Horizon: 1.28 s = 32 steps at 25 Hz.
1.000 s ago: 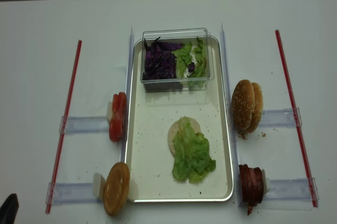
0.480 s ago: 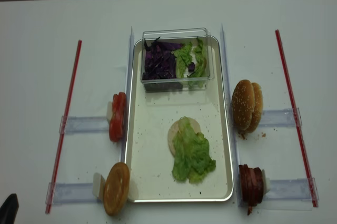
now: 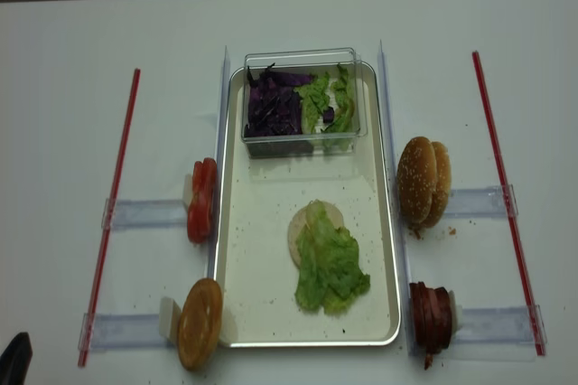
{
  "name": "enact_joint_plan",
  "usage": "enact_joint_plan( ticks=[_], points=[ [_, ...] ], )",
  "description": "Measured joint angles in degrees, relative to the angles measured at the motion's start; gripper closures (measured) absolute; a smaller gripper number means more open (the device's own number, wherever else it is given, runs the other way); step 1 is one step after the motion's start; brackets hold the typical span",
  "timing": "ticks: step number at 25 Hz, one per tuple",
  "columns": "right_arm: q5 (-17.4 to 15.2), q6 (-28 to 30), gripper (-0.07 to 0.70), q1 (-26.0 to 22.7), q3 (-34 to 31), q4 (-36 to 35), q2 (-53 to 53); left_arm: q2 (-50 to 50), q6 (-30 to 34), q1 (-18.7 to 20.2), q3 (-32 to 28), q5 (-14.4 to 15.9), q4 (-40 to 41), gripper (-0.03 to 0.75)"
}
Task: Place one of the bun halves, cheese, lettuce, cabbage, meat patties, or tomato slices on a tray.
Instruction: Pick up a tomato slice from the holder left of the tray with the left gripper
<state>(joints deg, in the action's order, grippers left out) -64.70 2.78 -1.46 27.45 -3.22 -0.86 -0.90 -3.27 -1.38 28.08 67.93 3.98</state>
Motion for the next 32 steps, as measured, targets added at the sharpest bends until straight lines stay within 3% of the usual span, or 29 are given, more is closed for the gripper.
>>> enact_joint_plan(
  ticks=[6, 22, 32],
  points=[
    [0.0, 0.0, 0.595, 0.0, 0.0, 0.0, 0.0, 7.4, 0.0, 0.0, 0.0, 0.6, 0.1, 0.223],
    [0.0, 0.0, 0.595, 0.0, 0.0, 0.0, 0.0, 44.5, 0.0, 0.0, 1.1, 1.0, 0.1, 0.223],
    [0.0, 0.0, 0.595, 0.0, 0.0, 0.0, 0.0, 52.5, -0.4, 0.0, 1.4, 1.0, 0.1, 0.223]
  ],
)
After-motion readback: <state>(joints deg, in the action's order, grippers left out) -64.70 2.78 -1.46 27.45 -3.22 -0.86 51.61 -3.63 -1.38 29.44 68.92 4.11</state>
